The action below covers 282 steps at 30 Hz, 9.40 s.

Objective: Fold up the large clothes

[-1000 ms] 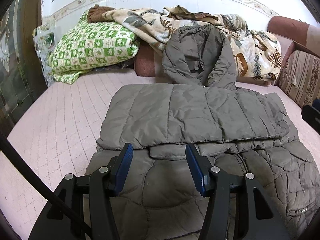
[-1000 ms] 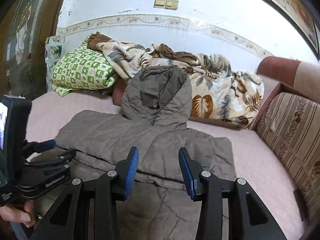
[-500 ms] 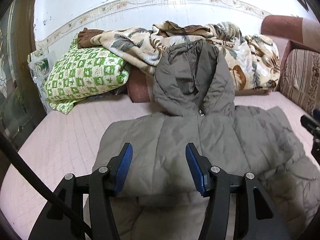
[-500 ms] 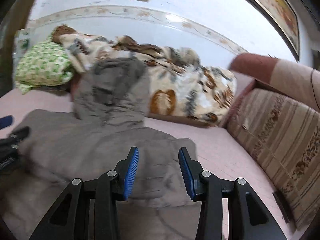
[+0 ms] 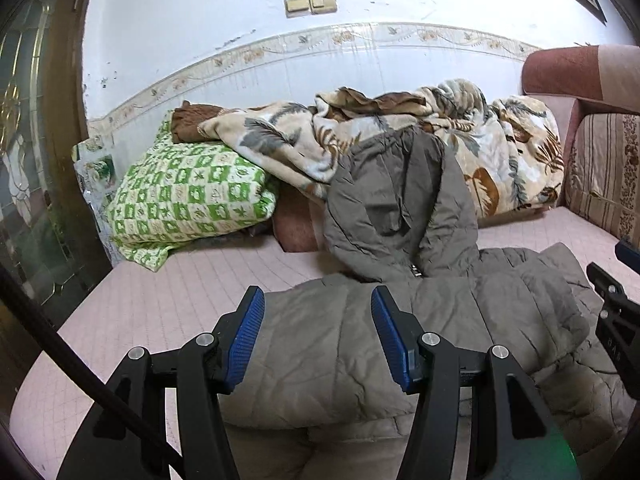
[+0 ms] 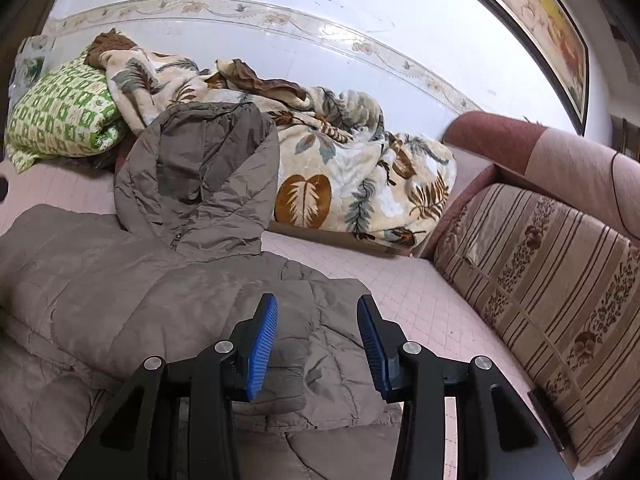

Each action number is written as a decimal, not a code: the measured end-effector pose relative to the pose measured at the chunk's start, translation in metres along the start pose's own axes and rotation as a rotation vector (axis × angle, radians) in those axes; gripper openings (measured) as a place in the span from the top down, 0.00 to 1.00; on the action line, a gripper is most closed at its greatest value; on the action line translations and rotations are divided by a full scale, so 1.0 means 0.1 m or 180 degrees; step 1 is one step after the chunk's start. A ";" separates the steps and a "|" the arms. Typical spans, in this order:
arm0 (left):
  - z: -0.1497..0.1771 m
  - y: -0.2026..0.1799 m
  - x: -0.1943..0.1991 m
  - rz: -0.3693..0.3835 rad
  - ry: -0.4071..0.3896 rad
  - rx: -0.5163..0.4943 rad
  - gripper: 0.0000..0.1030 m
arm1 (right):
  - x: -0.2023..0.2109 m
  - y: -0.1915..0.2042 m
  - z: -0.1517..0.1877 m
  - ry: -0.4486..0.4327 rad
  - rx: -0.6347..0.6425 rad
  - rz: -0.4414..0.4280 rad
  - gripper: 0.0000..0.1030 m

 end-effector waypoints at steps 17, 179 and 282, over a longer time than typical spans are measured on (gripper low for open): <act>-0.05 0.04 0.07 -0.0064 -0.0073 0.0011 0.47 | 0.29 -0.03 -0.22 -0.0226 0.0135 0.0093 0.56; 0.63 -0.04 -1.01 0.0739 0.1317 0.0813 0.39 | -1.02 0.66 0.13 0.1223 -0.0826 -0.1824 0.97; 2.04 1.03 2.33 0.0238 0.1381 0.1658 0.36 | 1.82 -1.41 2.14 0.1524 -0.2545 -0.1324 0.68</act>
Point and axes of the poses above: each gripper's, at about its wrist camera, not at the fingertips, and x roughly against the way its jaws point, y to its left, z to its underside, the point moved 2 cm from there along -x, roughly the way its jaws point, and after that the axes turned 12 degrees about -y, right-handed, at the moved point
